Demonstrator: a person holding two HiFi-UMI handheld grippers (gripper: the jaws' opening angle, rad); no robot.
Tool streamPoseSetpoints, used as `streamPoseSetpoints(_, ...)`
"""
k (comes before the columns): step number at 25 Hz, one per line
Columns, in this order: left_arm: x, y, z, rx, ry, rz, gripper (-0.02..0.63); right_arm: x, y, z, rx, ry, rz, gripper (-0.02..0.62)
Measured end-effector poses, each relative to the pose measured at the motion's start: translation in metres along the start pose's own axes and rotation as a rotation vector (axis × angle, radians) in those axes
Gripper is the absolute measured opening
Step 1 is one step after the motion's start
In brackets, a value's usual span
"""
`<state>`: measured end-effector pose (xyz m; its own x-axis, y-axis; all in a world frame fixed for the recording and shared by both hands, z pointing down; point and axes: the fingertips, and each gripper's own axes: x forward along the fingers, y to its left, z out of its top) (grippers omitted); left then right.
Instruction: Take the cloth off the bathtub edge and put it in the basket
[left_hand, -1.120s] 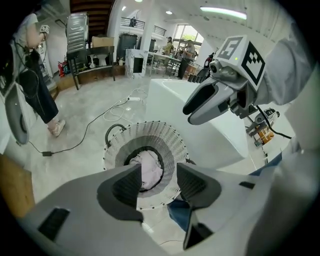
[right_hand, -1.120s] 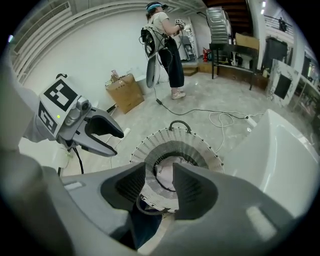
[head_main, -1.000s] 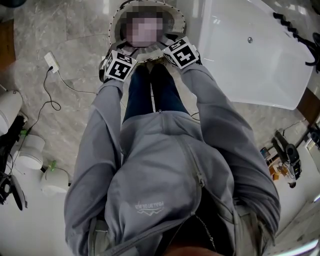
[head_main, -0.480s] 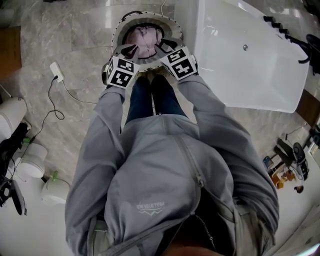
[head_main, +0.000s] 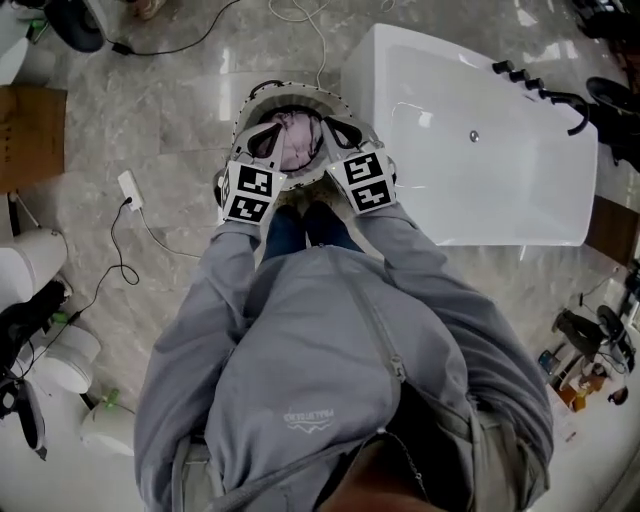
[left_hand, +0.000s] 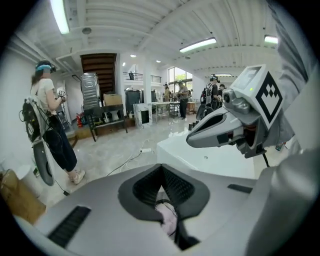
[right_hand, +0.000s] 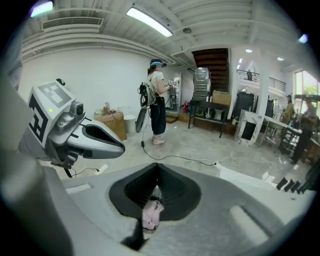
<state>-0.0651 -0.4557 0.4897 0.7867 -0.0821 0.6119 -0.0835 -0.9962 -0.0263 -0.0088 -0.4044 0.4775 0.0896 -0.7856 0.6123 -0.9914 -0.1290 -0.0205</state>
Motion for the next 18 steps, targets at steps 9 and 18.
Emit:
streamPoseSetpoints(9,-0.055,-0.002,0.097,-0.045,-0.254,0.087,0.006,-0.075,-0.022,0.079,0.037,-0.257,-0.092,0.005)
streamPoseSetpoints(18,-0.116,-0.008,0.172,-0.069,-0.468,0.158,0.006,-0.153,-0.029,0.138,0.044,-0.457,-0.198,0.005)
